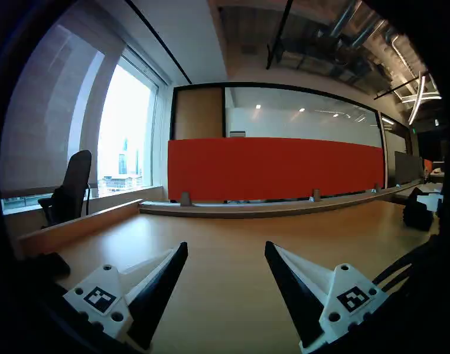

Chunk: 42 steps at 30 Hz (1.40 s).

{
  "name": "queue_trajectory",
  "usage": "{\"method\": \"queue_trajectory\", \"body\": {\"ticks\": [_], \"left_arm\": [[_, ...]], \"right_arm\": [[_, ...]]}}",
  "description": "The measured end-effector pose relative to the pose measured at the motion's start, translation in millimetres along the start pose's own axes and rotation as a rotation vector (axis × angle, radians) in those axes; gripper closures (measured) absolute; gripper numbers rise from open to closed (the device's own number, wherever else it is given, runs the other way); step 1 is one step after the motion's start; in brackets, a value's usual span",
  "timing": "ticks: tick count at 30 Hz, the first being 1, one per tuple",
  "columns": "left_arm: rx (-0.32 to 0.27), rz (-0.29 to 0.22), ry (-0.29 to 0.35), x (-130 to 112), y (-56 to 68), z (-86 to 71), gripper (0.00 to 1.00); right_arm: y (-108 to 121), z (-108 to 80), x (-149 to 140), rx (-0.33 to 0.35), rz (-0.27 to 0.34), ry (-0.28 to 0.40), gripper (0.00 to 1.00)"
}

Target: Fold towel

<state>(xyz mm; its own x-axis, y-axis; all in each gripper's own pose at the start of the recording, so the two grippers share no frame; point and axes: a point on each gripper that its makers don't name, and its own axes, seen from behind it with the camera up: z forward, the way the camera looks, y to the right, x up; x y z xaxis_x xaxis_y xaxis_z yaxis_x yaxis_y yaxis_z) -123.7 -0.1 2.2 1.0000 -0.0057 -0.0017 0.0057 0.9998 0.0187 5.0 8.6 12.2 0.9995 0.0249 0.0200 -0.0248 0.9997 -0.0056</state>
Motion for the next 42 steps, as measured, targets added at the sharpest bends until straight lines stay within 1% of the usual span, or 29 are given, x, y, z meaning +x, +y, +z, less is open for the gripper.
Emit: {"method": "queue_trajectory", "body": {"ticks": [6,12,19,42], "left_arm": [[0.000,0.000,0.000,0.5,0.2,-0.2,0.03],[0.000,0.000,0.000,0.6,0.4,-0.2,0.03],[0.000,0.000,0.000,0.8,0.3,-0.5,0.03],[0.000,0.000,0.000,0.9,0.0,-0.9,0.03]], "right_arm": [[-3.1,-1.0,-7.4,-0.001,-0.014,-0.002,0.00],[-6.3,-3.6,-5.8,0.002,-0.029,0.011,0.00],[-6.2,-8.4,-3.2,-0.001,-0.026,0.021,0.00],[-7.8,-9.5,-5.5,0.008,-0.024,0.019,0.00]]}}
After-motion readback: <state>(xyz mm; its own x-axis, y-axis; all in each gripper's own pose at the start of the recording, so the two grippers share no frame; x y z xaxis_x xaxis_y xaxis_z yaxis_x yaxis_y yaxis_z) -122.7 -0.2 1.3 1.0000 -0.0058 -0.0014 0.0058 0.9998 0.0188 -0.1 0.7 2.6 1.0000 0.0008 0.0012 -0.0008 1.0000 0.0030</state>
